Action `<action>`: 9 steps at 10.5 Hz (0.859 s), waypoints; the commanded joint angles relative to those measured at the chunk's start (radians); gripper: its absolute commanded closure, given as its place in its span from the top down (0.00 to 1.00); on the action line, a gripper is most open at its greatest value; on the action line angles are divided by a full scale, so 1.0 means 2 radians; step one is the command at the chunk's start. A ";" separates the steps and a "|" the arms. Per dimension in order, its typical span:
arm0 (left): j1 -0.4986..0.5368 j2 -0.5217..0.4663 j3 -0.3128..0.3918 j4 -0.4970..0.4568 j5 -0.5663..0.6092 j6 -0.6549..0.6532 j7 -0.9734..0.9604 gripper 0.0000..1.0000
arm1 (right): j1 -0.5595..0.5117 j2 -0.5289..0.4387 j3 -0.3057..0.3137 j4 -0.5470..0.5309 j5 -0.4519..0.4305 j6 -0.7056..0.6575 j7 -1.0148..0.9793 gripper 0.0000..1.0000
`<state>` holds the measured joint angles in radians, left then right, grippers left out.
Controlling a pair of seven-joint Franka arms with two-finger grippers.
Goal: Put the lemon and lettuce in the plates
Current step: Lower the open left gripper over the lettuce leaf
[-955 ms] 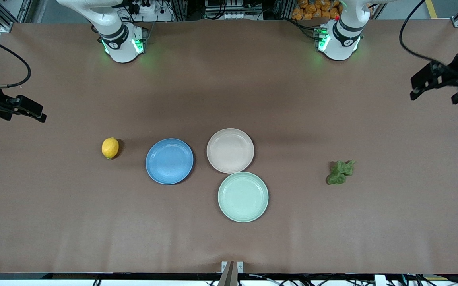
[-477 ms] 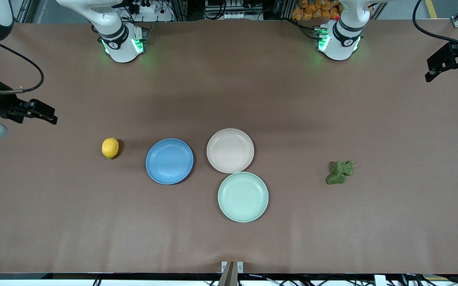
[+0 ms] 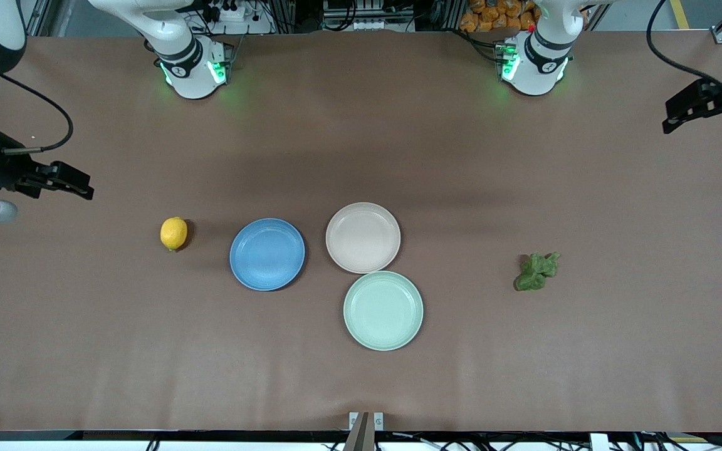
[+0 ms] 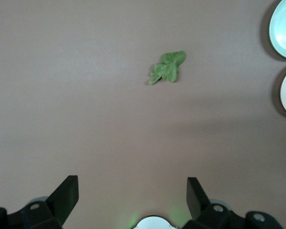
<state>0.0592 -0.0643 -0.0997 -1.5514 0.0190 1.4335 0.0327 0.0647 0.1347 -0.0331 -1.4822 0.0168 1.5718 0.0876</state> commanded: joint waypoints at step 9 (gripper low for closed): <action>-0.011 0.090 -0.030 0.000 -0.041 0.108 -0.010 1.00 | -0.008 0.003 -0.003 0.028 0.005 -0.021 0.001 1.00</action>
<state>0.0372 0.0768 -0.1519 -1.5618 -0.0445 1.6219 0.0217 0.0558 0.1535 -0.0414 -1.4464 0.0168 1.5727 0.0876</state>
